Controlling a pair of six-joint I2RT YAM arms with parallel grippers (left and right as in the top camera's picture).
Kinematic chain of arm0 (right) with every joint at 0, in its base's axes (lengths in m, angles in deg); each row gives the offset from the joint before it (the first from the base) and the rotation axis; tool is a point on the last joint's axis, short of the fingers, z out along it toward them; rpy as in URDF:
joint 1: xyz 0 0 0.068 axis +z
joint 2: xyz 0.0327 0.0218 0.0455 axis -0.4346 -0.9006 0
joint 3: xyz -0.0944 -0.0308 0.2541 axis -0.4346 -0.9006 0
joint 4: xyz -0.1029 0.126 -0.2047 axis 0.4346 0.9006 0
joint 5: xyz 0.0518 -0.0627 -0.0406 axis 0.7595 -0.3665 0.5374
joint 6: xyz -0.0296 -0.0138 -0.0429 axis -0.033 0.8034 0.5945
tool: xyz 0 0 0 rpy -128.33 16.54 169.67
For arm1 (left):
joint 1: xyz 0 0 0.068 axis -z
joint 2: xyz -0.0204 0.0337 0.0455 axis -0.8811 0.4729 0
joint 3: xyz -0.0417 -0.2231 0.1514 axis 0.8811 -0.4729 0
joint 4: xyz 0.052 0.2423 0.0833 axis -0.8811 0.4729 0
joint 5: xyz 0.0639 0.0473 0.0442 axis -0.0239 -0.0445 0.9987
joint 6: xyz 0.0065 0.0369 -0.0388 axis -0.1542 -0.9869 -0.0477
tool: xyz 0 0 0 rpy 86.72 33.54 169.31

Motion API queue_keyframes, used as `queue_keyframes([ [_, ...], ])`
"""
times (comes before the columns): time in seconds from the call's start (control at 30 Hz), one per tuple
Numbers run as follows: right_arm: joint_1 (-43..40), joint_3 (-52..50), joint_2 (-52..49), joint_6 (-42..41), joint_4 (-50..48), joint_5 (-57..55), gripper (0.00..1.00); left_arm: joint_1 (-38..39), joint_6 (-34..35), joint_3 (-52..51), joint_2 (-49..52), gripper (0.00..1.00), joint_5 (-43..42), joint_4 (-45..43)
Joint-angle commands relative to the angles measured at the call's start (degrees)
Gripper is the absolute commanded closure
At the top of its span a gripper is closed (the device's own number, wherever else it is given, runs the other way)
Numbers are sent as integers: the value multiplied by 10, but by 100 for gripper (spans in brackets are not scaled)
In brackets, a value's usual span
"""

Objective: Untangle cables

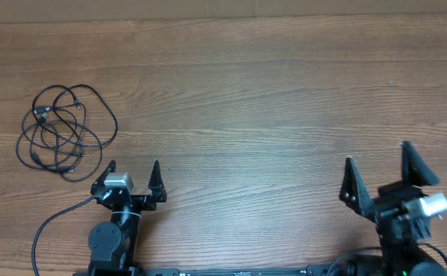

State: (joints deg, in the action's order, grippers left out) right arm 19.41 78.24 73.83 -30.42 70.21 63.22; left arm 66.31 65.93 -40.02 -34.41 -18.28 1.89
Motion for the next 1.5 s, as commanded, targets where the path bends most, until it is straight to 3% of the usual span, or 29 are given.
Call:
queue_keyframes([
  [0.0,-1,-46,3,-2,-2,0,0,4,-11,-2,-4,1,-7,0],
  [0.3,-1,-126,3,-2,14,0,0,4,-11,-2,-4,0,-7,0],
  [0.53,-2,-125,3,-2,32,0,0,4,-11,-2,-4,1,-6,0],
  [0.77,-2,-125,2,-2,156,0,0,4,-11,-2,-4,0,-6,0],
  [1.13,25,-125,3,3,152,-10,0,4,-11,-2,-4,0,-6,0],
  [1.27,57,-125,3,51,156,-70,0,4,-11,-2,-4,1,-6,0],
  [1.47,106,-125,3,201,161,-99,0,4,-11,-2,-4,1,-6,0],
])
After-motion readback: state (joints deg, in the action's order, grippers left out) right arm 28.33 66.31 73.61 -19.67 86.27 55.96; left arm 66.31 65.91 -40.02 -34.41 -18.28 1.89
